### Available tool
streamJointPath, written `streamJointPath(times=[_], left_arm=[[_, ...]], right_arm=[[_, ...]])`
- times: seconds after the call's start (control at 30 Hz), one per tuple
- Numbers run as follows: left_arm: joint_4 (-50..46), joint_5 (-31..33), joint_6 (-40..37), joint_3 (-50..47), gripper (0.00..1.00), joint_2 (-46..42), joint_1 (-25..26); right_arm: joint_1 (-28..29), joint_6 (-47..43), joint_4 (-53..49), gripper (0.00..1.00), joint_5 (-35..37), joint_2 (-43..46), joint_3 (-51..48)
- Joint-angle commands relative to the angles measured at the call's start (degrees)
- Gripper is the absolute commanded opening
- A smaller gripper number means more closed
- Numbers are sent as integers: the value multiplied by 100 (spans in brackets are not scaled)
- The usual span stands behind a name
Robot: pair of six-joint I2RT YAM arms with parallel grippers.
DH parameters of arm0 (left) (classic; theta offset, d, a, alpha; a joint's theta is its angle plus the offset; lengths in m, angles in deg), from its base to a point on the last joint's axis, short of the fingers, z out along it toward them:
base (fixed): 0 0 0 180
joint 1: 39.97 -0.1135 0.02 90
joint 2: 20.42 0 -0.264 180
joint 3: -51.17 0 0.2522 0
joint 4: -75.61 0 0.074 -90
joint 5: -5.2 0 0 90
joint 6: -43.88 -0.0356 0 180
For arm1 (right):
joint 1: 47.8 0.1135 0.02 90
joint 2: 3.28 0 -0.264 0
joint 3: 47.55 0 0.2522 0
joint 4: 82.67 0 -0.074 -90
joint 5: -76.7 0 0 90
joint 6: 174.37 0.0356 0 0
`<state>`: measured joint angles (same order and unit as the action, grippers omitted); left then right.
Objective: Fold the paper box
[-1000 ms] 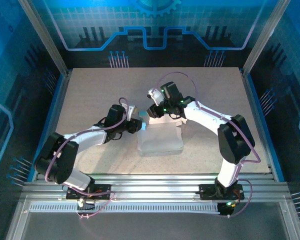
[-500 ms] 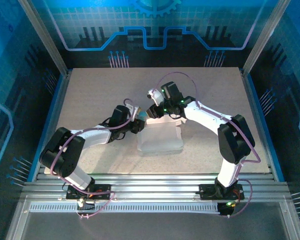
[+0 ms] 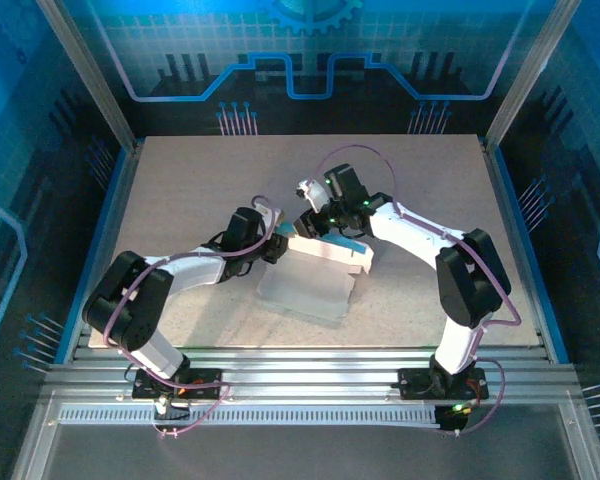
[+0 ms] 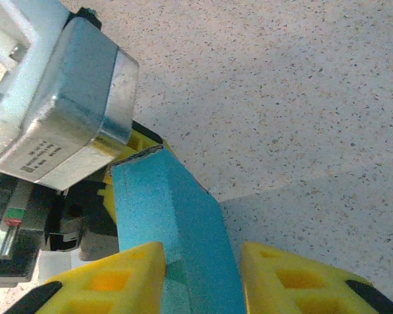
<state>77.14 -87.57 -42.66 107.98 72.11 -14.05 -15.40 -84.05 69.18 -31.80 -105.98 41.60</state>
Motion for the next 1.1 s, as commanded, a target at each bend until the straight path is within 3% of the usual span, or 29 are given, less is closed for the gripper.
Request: streamJointPath(times=[0.0, 0.5, 0.77, 1.07], left_arm=[[101, -23, -262, 283, 24, 105, 78], [121, 90, -416, 426, 17, 310, 133], [193, 369, -446, 508, 12, 473, 133], [240, 549, -478, 529, 13, 564, 150]], right_arm=[[-65, 134, -108, 37, -190, 77, -113], [-367, 867, 156, 37, -1289, -178, -34], [-368, 943, 185, 37, -1428, -237, -151], [-374, 1006, 280, 37, -1400, -238, -253]])
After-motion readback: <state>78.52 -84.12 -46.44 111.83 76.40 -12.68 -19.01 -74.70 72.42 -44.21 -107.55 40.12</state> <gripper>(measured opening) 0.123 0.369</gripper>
